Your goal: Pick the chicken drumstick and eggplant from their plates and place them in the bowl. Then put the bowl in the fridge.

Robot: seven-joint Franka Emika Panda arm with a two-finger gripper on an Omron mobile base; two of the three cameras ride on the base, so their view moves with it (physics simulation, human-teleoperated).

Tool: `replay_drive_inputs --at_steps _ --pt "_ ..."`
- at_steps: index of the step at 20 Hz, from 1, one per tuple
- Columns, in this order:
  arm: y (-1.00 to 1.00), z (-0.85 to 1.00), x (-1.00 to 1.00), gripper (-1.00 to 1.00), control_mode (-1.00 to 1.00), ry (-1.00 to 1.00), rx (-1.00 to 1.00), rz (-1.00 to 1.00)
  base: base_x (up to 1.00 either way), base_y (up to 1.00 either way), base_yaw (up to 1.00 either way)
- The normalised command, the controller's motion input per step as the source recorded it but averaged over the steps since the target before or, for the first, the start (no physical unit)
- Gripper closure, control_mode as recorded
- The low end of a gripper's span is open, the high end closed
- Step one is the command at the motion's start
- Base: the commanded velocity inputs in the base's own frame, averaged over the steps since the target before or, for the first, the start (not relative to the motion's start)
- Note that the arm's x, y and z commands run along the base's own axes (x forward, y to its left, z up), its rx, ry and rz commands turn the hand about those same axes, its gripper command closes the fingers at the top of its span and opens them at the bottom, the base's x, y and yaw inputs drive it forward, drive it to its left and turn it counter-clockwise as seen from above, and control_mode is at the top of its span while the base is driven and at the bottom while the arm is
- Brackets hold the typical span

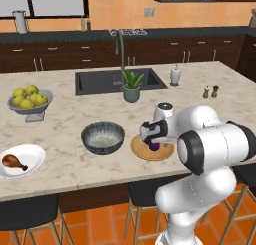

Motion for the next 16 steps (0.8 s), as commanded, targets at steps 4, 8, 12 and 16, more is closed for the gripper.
replay_drive_inputs --at_steps 4,8,12,16 --pt "0.0 -0.36 0.05 -1.0 -1.0 0.0 0.0 0.0 0.0 0.0 0.0" --pt "0.0 -0.04 0.0 1.0 -1.0 0.0 0.0 0.0 0.0 0.0 0.0" --pt "-0.03 0.12 -0.14 1.0 -1.0 0.0 0.0 0.0 0.0 0.0 0.0" --pt "0.23 0.94 -0.24 1.0 -1.0 -0.01 0.0 0.0 0.0 0.0 0.0"
